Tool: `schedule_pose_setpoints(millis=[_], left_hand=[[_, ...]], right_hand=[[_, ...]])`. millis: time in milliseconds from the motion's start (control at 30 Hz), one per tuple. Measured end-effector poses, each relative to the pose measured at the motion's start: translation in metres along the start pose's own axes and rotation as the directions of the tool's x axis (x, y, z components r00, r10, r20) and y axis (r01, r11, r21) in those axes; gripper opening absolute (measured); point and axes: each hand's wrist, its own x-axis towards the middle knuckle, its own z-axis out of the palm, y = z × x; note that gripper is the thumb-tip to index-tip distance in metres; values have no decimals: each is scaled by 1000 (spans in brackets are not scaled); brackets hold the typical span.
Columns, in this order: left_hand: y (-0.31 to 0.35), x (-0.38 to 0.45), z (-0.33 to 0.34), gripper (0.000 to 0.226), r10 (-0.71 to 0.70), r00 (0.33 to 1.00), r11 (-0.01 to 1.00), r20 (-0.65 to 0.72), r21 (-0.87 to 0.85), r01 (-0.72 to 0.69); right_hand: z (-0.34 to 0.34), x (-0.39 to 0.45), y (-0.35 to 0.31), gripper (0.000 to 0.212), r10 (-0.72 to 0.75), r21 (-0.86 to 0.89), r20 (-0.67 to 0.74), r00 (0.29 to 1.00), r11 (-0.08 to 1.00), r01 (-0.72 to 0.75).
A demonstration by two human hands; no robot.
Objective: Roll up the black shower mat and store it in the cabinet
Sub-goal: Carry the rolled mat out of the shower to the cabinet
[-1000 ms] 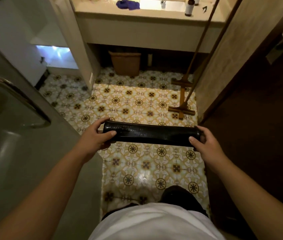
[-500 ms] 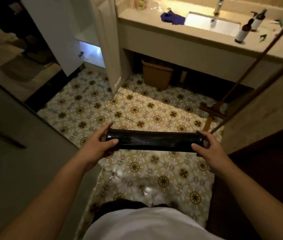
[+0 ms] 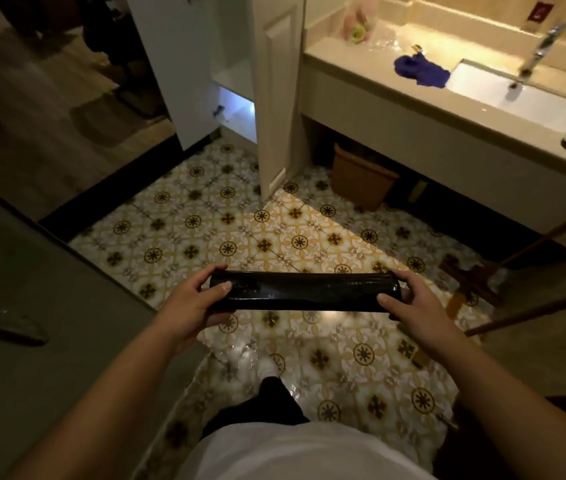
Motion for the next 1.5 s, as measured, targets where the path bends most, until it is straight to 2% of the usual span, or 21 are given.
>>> schedule_pose_setpoints(millis=[300, 667, 1033, 1233, 1367, 1500], left_hand=[[56, 70, -35, 26, 32, 990, 999, -135, -13, -34], [105, 143, -69, 31, 71, 960, 995, -272, -46, -87], [150, 251, -71, 39, 3, 850, 966, -526, -220, -140], [176, 294, -94, 39, -46, 790, 943, -612, -288, -167], [189, 315, -116, 37, -64, 771, 937, -634, -305, -173], [217, 362, -177, 39, -41, 752, 941, -658, -278, -191]], right_hand=[[36, 120, -65, 50, -30, 23, 95, 995, 999, 28], [87, 273, -114, 50, -43, 3, 263, 964, 999, 44], [143, 488, -176, 34, 2, -25, 546, 838, 1000, 14], [196, 571, -218, 51, 58, -39, 672, 738, 998, -43], [227, 601, -232, 52, 48, -52, 670, 741, 999, -17], [294, 654, -262, 56, 50, -41, 677, 734, 999, -30]])
